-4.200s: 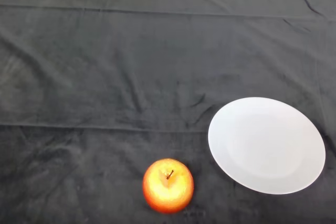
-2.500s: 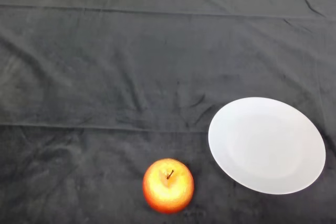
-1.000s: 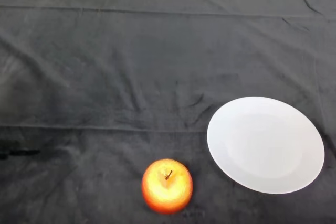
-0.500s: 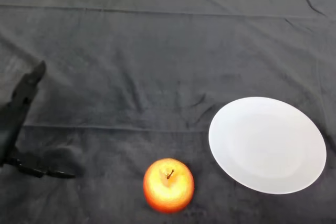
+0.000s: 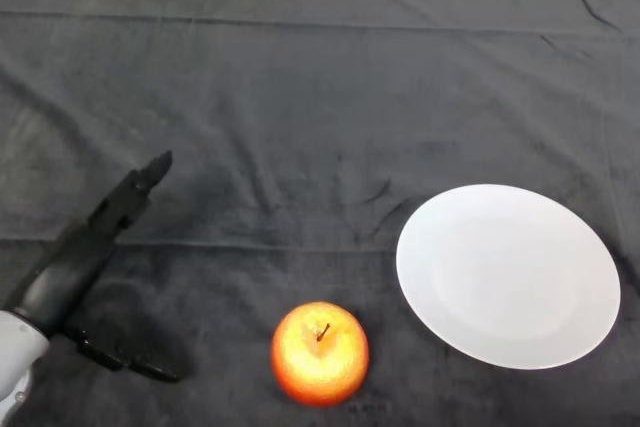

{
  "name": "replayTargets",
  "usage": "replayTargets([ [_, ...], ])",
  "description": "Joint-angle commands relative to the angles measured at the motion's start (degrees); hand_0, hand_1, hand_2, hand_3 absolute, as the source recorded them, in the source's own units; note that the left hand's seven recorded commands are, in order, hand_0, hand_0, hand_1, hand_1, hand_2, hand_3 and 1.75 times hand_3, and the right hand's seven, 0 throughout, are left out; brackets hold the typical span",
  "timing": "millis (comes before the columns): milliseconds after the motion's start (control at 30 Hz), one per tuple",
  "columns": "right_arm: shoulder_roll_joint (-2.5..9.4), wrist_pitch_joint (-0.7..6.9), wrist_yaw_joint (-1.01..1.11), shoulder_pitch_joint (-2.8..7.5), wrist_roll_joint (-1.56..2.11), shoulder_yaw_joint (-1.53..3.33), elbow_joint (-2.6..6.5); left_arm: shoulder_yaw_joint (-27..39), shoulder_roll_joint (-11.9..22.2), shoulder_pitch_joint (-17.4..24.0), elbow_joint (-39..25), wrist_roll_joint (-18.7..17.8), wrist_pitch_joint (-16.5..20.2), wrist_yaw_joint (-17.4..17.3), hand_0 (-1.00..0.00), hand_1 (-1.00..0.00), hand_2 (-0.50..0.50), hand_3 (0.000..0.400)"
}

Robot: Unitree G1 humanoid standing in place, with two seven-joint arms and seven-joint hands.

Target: Move the apple to the plate

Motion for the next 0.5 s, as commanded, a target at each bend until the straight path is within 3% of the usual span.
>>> replayTargets([
  [33, -0.46, -0.19, -0.75, 0.13, 0.53, -0.73, -0.83, -1.45, 0.07, -0.59, -3.15, 1.31, 1.16, -0.7, 0.0, 0.0, 0.0, 0.0],
  [500, -0.41, -0.15, -0.86, 0.19, 0.57, -0.7, -1.0, -6.19, -3.76, -4.82, -2.68, 2.18, 4.03, -0.74, 0.0, 0.0, 0.0, 0.0],
])
